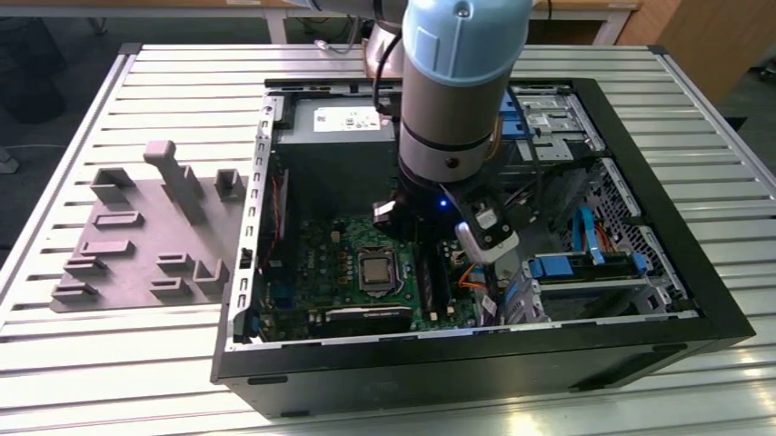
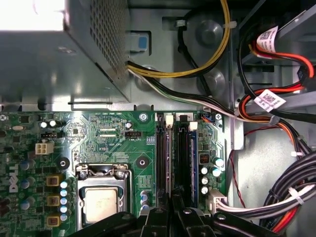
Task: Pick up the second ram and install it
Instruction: 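Insert the second ram into the second slot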
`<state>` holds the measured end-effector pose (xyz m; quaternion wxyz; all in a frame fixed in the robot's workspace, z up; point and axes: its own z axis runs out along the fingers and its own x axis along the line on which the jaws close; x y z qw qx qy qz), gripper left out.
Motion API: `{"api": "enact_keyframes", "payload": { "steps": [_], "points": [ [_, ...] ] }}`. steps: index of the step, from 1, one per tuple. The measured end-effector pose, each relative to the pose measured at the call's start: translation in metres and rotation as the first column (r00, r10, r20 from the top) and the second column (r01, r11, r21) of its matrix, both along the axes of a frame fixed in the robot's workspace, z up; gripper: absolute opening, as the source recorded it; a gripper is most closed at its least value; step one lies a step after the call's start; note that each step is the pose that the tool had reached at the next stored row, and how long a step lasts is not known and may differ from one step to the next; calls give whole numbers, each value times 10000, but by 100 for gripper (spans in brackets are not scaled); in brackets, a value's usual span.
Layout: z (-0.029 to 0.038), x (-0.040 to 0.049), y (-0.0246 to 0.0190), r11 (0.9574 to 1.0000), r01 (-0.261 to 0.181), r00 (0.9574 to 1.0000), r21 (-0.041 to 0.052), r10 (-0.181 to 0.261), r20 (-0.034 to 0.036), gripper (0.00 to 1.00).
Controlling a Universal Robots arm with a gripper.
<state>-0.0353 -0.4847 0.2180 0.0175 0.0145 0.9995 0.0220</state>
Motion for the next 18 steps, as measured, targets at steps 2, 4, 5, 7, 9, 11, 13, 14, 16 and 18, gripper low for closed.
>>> {"api": "enact_keyframes", "payload": {
  "steps": [2, 4, 5, 7, 9, 11, 13, 14, 16, 18],
  "points": [
    [17, 3, 0, 10000, -4, 10000, 2, 4, -16, 14],
    [17, 9, 0, 10000, -55, 10000, 3, 55, -23, 14],
    [17, 12, 0, 9999, -119, 9999, 1, 119, -24, 14],
    [13, 12, 0, 9997, -239, 9997, 1, 239, -24, 14],
    [6, 13, 0, 9996, -273, 9996, 2, 273, -24, 14],
    [-1, 14, 0, 9996, -295, 9996, 2, 295, -24, 14],
    [-10, 14, 0, 9995, -303, 9995, 1, 303, -24, 14],
    [-15, 13, 0, 9995, -303, 9995, 1, 303, -24, 14],
    [-23, 14, 0, 9995, -304, 9995, 1, 304, -25, 14],
    [-30, 14, 0, 9995, -304, 9995, 0, 304, -26, 14]
  ]
}}
